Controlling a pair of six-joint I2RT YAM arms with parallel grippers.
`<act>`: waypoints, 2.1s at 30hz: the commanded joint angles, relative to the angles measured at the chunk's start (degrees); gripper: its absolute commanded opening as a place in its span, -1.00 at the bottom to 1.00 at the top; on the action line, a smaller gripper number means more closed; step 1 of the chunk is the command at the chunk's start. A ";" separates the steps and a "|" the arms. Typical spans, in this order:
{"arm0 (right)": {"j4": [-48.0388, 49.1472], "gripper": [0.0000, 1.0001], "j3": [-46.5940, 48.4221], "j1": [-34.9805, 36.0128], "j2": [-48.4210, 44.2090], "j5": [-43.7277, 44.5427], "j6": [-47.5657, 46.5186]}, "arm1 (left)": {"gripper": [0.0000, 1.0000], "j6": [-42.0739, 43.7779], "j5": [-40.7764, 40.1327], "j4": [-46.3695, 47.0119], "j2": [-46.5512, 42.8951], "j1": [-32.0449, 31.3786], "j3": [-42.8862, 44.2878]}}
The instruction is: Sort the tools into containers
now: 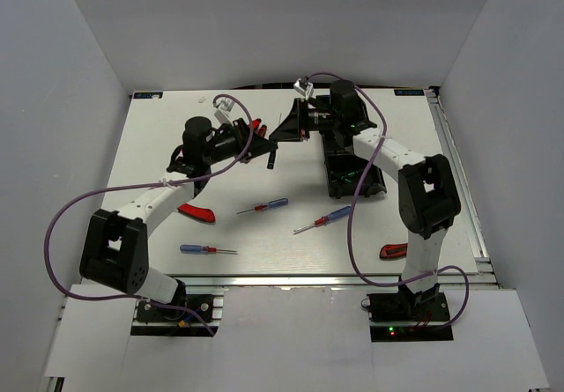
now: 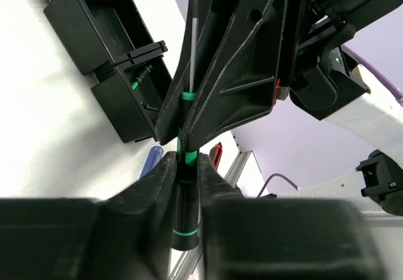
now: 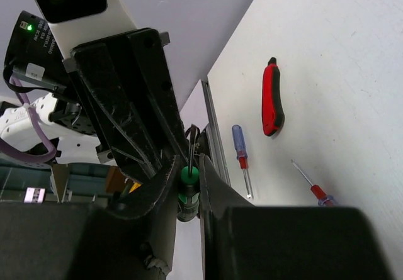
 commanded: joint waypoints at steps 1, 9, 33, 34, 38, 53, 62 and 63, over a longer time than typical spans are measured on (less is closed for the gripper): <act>3.87 -0.97 -0.18 -0.09 -2.50 -1.11 -0.77 | -0.31 -1.39 -0.57 1.01 -0.71 -0.27 1.86; -15.68 -1.00 6.41 -0.79 -4.78 3.10 -25.75 | 0.38 0.72 -2.50 1.01 -4.22 -0.09 -1.74; -44.83 -1.00 -12.57 -3.25 -19.38 50.82 -105.79 | 0.74 14.52 -13.41 -30.27 -24.00 14.94 -7.11; -44.74 -1.00 -12.57 -3.69 -18.33 51.27 -106.06 | 0.74 14.69 -13.49 -30.54 -23.92 14.94 -7.28; -43.86 -0.62 -13.09 -5.10 -16.13 51.88 -108.08 | 0.74 14.69 -14.28 -31.68 -24.96 14.94 -8.08; -68.09 0.62 -1.15 -6.68 -19.81 24.71 -119.66 | 0.75 14.26 -17.27 -37.13 -29.36 15.29 -10.19; -82.24 0.69 -7.99 -2.65 -23.16 13.74 -141.55 | 0.75 12.50 -18.94 -41.26 -33.23 15.38 -12.73; -82.27 0.68 -8.61 -0.72 -22.98 14.61 -142.44 | 0.75 11.97 -19.29 -41.44 -33.58 15.38 -13.08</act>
